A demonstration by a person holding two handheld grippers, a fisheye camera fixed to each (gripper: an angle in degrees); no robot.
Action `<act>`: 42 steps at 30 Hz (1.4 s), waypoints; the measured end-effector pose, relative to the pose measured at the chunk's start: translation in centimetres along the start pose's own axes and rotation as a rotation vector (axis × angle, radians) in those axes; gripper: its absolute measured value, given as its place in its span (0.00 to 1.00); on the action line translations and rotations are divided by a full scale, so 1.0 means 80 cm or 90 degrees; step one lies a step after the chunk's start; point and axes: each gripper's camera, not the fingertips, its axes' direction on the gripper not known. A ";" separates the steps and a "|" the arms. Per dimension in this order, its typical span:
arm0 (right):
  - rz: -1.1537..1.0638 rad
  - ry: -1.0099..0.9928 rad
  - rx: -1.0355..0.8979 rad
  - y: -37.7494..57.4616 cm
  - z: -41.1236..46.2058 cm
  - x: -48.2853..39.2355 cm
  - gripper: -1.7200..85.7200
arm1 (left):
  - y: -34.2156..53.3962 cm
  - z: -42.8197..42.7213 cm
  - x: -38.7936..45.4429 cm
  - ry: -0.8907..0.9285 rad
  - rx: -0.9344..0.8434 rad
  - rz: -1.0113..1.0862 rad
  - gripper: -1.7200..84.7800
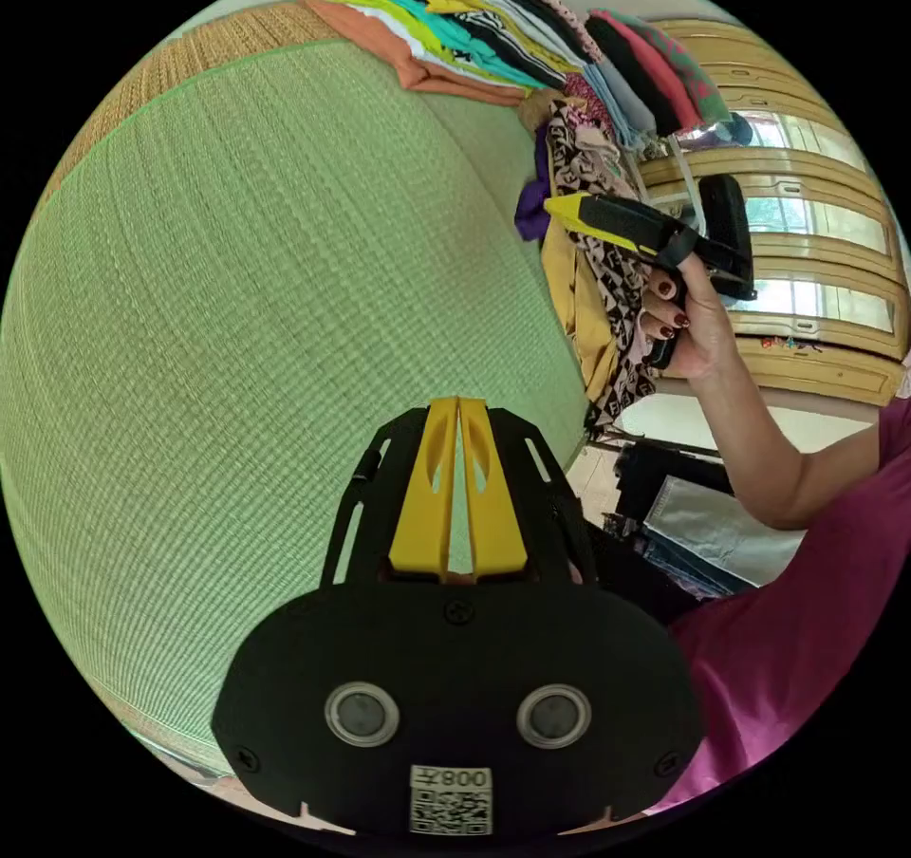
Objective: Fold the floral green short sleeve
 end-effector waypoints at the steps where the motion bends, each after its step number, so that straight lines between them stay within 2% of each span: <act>1: 0.003 0.010 -0.004 0.018 0.007 0.005 0.02 | 0.028 0.012 0.007 -0.016 -0.017 0.011 0.02; 5: -0.004 0.052 0.013 0.063 0.022 0.013 0.02 | 0.102 0.038 0.025 -0.043 -0.040 0.053 0.02; 10: -0.016 0.104 0.058 0.097 0.030 0.012 0.02 | 0.192 0.026 0.055 -0.040 0.029 0.124 0.02; 12: -0.018 0.173 0.102 0.106 0.012 0.012 0.03 | 0.216 0.021 0.068 -0.049 0.034 0.154 0.02; 15: -0.006 0.352 0.181 0.105 -0.040 0.033 0.05 | 0.255 0.011 0.096 -0.081 0.034 0.200 0.02; 17: 0.037 0.438 0.219 0.093 -0.084 0.078 0.08 | 0.278 0.003 0.110 -0.093 0.037 0.218 0.02; 21: 0.123 0.468 0.206 0.072 -0.114 0.161 0.11 | 0.332 -0.017 0.136 -0.098 0.057 0.213 0.02; 26: 0.204 0.516 0.131 0.062 -0.083 0.249 0.09 | 0.392 -0.043 0.165 -0.103 0.091 0.213 0.02; 30: 0.202 0.471 0.180 0.085 -0.088 0.258 0.05 | 0.440 -0.069 0.193 -0.109 0.113 0.225 0.02; 35: 0.087 0.313 0.275 0.167 -0.106 0.215 0.03 | 0.506 -0.109 0.228 -0.116 0.145 0.230 0.02; 40: -0.069 0.159 0.275 0.269 -0.076 0.131 0.03 | 0.618 -0.190 0.265 -0.031 0.233 0.175 0.02; 42: -0.105 0.137 0.263 0.309 -0.050 0.096 0.03 | 0.660 -0.219 0.278 0.000 0.263 0.152 0.02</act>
